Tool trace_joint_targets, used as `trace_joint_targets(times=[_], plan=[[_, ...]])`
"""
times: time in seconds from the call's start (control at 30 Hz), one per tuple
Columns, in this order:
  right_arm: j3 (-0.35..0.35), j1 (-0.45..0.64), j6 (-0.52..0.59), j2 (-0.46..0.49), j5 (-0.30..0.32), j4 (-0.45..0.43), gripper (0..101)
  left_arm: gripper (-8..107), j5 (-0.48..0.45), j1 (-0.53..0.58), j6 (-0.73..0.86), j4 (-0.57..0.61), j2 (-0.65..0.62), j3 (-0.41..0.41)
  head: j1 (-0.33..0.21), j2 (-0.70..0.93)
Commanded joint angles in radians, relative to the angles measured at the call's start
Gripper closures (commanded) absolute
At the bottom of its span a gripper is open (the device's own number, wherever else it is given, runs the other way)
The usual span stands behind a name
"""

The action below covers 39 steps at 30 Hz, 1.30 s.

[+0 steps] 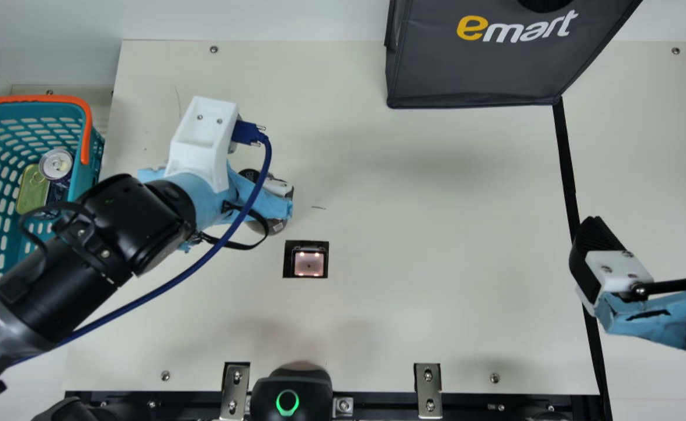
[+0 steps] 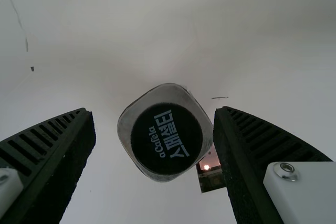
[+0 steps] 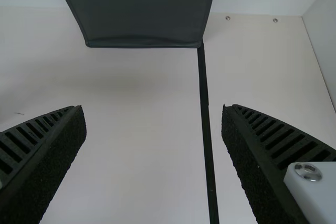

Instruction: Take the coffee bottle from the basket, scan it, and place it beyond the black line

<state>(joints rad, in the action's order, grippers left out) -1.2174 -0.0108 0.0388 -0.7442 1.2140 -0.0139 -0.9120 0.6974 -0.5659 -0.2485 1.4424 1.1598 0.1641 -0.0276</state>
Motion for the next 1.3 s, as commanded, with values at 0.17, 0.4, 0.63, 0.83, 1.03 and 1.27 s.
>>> trace_joint_targets(times=[0.17, 0.4, 0.63, 0.83, 1.03, 1.27], plan=[[0.000, 0.000, 0.000, 0.000, 0.000, 0.000, 10, 9, 0.010, 0.006, -0.007, 0.002, 0.004, -0.013, -0.026, 0.000], [0.000, 0.000, 0.000, 0.000, 0.000, 0.000, 10, 22, 0.027, 0.008, -0.010, 0.004, 0.012, -0.020, -0.026, 0.000], [0.000, 0.000, 0.000, 0.000, 0.000, 0.000, 10, 69, 0.046, 0.001, -0.001, 0.010, 0.017, -0.029, -0.026, 0.000], [0.000, 0.000, 0.000, 0.000, 0.000, 0.000, 10, 89, 0.056, -0.015, 0.038, 0.014, 0.007, -0.030, -0.026, 0.000], [0.000, 0.000, 0.000, 0.000, 0.000, 0.000, 10, 89, 0.072, -0.035, 0.131, 0.047, -0.019, -0.032, -0.026, 0.000], [0.000, 0.000, 0.000, 0.000, 0.000, 0.000, 10, 89, 0.089, -0.047, 0.250, 0.098, -0.068, -0.052, -0.026, 0.000]])
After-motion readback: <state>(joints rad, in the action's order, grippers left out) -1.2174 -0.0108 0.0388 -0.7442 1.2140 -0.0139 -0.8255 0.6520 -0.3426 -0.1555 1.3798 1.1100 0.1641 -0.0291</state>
